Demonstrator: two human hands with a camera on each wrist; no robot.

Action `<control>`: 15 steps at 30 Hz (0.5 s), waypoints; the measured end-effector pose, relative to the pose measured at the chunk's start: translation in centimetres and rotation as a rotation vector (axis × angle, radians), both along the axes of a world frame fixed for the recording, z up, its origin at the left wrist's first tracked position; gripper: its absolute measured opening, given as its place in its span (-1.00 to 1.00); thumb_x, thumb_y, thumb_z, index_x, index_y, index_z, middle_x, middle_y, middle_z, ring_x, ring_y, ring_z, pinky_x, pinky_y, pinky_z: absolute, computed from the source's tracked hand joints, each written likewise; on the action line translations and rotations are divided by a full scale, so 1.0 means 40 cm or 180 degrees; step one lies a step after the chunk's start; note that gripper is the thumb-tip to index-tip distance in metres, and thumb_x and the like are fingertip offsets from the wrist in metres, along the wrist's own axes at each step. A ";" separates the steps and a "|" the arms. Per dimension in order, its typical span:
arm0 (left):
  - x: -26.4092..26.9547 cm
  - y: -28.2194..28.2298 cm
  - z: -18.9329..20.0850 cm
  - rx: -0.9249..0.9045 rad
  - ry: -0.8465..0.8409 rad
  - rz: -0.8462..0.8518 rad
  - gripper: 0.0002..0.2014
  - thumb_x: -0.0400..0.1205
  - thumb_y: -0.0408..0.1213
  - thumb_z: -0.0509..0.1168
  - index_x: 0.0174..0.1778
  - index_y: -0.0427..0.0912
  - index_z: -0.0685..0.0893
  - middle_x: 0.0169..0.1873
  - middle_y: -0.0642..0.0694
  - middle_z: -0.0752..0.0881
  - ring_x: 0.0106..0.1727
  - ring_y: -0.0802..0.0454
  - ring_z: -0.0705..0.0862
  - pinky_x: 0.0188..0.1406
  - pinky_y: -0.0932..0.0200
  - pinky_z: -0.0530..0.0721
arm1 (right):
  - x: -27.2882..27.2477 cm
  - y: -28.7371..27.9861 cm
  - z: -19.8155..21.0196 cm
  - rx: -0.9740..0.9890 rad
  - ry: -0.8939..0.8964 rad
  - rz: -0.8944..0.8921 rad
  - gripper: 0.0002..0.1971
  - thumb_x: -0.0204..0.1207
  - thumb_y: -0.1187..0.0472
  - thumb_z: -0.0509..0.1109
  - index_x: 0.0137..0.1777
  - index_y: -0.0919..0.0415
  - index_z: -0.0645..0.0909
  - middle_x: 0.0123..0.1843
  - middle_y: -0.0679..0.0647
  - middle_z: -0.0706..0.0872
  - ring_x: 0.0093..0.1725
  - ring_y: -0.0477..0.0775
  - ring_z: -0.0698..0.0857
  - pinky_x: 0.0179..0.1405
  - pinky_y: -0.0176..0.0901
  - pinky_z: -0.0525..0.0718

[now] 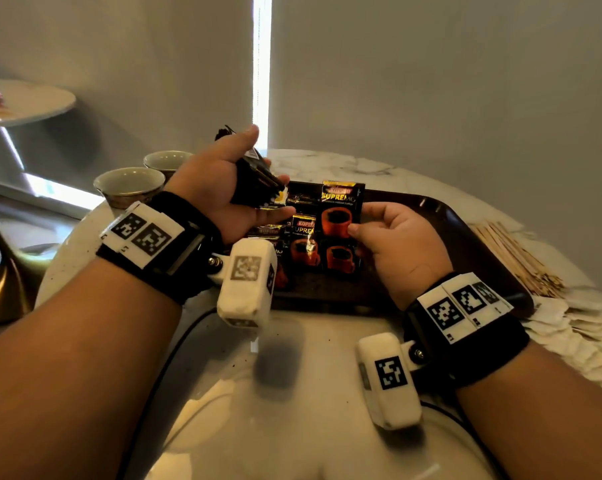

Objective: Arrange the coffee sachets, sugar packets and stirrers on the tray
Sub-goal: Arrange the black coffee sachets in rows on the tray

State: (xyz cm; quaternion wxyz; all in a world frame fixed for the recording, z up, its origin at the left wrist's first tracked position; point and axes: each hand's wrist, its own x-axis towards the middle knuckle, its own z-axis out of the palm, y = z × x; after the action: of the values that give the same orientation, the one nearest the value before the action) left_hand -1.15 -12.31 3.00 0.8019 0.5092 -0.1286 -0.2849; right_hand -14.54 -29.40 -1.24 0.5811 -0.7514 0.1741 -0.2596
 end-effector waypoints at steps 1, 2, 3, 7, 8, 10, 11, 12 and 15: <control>0.004 0.002 0.000 -0.0010 0.0013 0.0022 -0.72 0.73 0.01 0.32 0.18 -0.10 0.58 0.10 -0.12 0.60 0.21 -0.15 0.74 -0.02 -0.34 0.80 | 0.002 0.003 0.001 -0.0004 0.0123 0.0029 -0.72 0.58 0.36 0.47 0.26 0.19 0.65 -0.07 0.18 0.84 -0.26 -0.11 0.77 -0.40 -0.37 0.70; 0.005 0.003 0.001 0.0010 0.0021 0.0028 -0.70 0.73 -0.01 0.33 0.25 -0.12 0.56 0.13 -0.14 0.58 0.18 -0.15 0.74 -0.08 -0.31 0.82 | 0.005 0.006 0.001 -0.0048 0.0247 0.0062 -0.70 0.57 0.38 0.47 0.27 0.19 0.62 -0.07 0.19 0.82 -0.28 -0.10 0.76 -0.43 -0.38 0.68; 0.005 0.004 0.000 0.0062 0.0013 0.0022 -0.69 0.73 -0.05 0.33 0.30 -0.12 0.54 0.13 -0.15 0.57 0.12 -0.14 0.75 -0.15 -0.25 0.83 | 0.008 0.010 0.001 -0.0104 0.0372 0.0091 -0.69 0.56 0.39 0.47 0.27 0.19 0.60 -0.08 0.17 0.81 -0.32 -0.10 0.74 -0.47 -0.39 0.65; -0.005 0.003 -0.002 0.0220 -0.0028 -0.0069 -0.87 0.74 -0.23 0.31 0.17 -0.02 0.52 -0.14 -0.11 0.59 -0.13 -0.08 0.71 -0.17 -0.21 0.84 | 0.027 0.014 -0.004 -0.0298 0.0879 0.0182 -0.69 0.54 0.38 0.49 0.25 0.19 0.57 -0.05 0.21 0.80 -0.40 -0.05 0.69 -0.55 -0.20 0.61; -0.008 0.001 -0.004 0.0275 -0.0046 -0.0101 -0.91 0.75 -0.24 0.29 0.13 -0.02 0.53 -0.19 -0.09 0.60 -0.13 -0.07 0.70 -0.13 -0.25 0.82 | 0.030 0.013 -0.005 -0.0276 0.0936 0.0202 -0.68 0.54 0.38 0.50 0.24 0.20 0.56 -0.04 0.22 0.79 -0.40 -0.04 0.69 -0.56 -0.18 0.61; -0.011 -0.002 -0.007 0.0375 -0.0078 -0.0136 -0.96 0.76 -0.24 0.28 0.08 -0.01 0.55 -0.20 -0.07 0.59 -0.11 -0.05 0.70 -0.01 -0.33 0.79 | 0.034 0.012 -0.007 -0.0265 0.0995 0.0234 -0.68 0.52 0.38 0.51 0.23 0.21 0.57 -0.03 0.24 0.80 -0.40 -0.02 0.70 -0.57 -0.16 0.60; -0.012 -0.005 -0.009 0.0411 -0.0087 -0.0137 -0.96 0.75 -0.24 0.28 0.07 -0.01 0.55 -0.19 -0.07 0.59 -0.09 -0.06 0.70 0.04 -0.35 0.78 | 0.035 0.013 -0.007 -0.0288 0.1030 0.0251 -0.68 0.52 0.38 0.52 0.23 0.21 0.57 -0.04 0.24 0.80 -0.39 0.00 0.71 -0.56 -0.15 0.61; -0.012 -0.006 -0.010 0.0441 -0.0090 -0.0144 -0.96 0.75 -0.24 0.28 0.07 -0.01 0.55 -0.17 -0.07 0.59 -0.07 -0.06 0.70 0.07 -0.36 0.76 | 0.036 0.015 -0.007 -0.0319 0.1069 0.0264 -0.68 0.52 0.37 0.52 0.22 0.19 0.57 -0.04 0.24 0.81 -0.37 0.02 0.71 -0.55 -0.14 0.61; -0.010 -0.010 -0.015 0.0529 -0.0107 -0.0146 -0.93 0.74 -0.24 0.30 0.10 -0.02 0.58 -0.11 -0.09 0.59 -0.03 -0.09 0.70 0.09 -0.36 0.76 | 0.036 0.018 -0.003 -0.0416 0.1177 0.0279 -0.71 0.53 0.33 0.53 0.19 0.16 0.59 -0.04 0.23 0.82 -0.38 0.01 0.71 -0.55 -0.18 0.61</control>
State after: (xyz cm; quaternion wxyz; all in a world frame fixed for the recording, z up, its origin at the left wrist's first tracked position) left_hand -1.55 -12.69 2.40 0.7478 0.5757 -0.1295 -0.3043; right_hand -13.11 -28.68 -1.38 0.5000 -0.8292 0.2278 -0.1024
